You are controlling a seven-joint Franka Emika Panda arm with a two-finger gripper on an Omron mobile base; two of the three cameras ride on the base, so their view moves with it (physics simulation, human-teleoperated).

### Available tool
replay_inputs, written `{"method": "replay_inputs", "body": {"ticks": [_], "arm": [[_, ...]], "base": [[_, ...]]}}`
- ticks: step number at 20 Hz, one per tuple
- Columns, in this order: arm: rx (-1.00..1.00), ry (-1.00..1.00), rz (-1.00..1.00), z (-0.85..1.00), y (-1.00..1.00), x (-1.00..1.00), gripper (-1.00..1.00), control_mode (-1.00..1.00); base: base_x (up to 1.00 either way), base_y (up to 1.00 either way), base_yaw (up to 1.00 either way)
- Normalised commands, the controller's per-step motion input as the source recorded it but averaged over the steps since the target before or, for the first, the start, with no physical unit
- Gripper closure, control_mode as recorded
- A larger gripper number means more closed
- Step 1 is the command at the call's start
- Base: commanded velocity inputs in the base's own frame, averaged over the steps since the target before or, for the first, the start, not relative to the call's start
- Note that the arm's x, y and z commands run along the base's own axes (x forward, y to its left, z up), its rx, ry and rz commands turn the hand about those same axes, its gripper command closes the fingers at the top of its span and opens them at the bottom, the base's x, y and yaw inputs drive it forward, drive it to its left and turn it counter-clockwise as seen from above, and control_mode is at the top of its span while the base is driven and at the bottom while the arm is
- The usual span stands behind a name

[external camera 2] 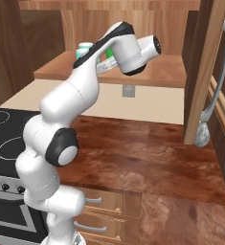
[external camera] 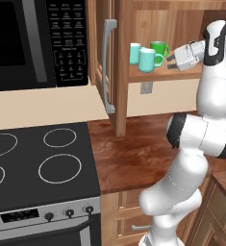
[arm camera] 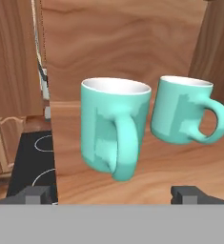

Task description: Pick the mug on the counter and place it in the cabinet with the handle facing the right, like the mugs already inside.

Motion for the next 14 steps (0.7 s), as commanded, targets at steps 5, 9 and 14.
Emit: {"method": "replay_inputs", "body": {"ticks": [5, 9, 14], "arm": [[0.0, -0.08, -0.11, 0.0, 0.02, -0.47, -1.0, -1.0], [0.0, -0.05, -0.16, 0.03, 0.02, -0.61, -1.0, -1.0], [0.01, 0.0, -0.17, -0.05, 0.08, -0.93, -1.0, -1.0]], "base": [[0.0, 0.0, 0.0], [0.0, 0.0, 0.0], [0.0, 0.0, 0.0]]}}
